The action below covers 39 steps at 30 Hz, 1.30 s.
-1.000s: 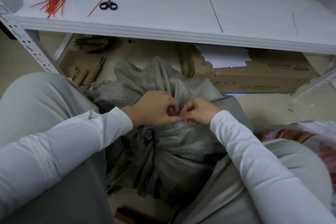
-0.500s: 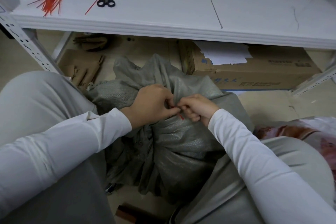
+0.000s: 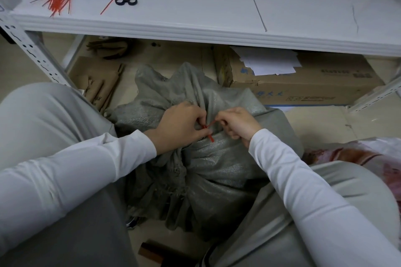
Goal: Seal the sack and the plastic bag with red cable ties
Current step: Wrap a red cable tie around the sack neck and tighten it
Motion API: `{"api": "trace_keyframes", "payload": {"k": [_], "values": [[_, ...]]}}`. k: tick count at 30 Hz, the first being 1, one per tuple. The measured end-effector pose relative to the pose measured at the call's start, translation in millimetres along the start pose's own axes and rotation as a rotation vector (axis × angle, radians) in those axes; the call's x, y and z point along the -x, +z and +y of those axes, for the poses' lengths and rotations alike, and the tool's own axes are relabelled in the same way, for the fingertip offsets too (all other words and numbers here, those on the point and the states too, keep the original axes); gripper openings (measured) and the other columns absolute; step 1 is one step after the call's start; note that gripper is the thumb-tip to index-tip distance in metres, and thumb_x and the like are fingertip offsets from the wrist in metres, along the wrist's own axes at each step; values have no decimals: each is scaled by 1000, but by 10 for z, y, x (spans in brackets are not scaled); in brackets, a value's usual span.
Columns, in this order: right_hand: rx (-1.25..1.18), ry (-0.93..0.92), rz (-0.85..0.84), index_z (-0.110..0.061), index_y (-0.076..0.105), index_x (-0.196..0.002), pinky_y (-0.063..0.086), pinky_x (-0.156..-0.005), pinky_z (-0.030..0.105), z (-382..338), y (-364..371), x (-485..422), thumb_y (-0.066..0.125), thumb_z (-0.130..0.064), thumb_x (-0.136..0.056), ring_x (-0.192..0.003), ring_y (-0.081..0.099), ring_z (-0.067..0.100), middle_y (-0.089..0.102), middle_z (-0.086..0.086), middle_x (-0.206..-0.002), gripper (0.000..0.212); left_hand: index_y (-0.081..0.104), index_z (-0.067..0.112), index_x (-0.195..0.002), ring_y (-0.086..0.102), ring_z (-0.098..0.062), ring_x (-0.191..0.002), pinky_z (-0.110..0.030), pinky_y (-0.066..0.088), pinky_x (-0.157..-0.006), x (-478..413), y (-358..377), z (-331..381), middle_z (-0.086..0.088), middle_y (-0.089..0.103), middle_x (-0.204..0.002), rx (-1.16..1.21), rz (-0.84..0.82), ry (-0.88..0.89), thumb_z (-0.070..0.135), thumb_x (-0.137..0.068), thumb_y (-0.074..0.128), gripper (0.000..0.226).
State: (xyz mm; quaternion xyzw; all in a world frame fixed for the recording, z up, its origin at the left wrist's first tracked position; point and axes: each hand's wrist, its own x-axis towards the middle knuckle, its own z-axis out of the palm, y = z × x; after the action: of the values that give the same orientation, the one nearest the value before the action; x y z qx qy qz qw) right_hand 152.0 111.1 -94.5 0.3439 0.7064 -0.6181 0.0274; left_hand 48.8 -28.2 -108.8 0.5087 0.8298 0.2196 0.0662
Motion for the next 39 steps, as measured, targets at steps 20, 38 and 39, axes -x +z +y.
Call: {"api": "trace_keyframes", "payload": {"k": [20,38,39], "values": [[237,-173,262,-3,75,-79,51,-67,19,80,115,-62,75,-14,-80,-67,63,12,68,4,-72,11,64,26,-74,57,-11,-81,-24,37,-63,-28,28,61,8,64,-77,-64,60,-47,44,-74,71,19],[40,-186,368,-6,73,-69,52,-73,32,4,53,-13,75,-15,-80,-64,61,14,70,11,-71,15,63,26,-79,60,-17,-84,-33,48,-73,-166,-33,-25,7,65,-83,-39,10,-10,39,-72,70,17],[21,-181,349,-7,72,-67,51,-69,31,8,56,-14,74,-15,-81,-60,59,14,68,12,-67,16,64,25,-78,61,-17,-82,-34,50,-73,-165,-45,-32,6,65,-81,-30,6,-8,39,-72,69,16]]}}
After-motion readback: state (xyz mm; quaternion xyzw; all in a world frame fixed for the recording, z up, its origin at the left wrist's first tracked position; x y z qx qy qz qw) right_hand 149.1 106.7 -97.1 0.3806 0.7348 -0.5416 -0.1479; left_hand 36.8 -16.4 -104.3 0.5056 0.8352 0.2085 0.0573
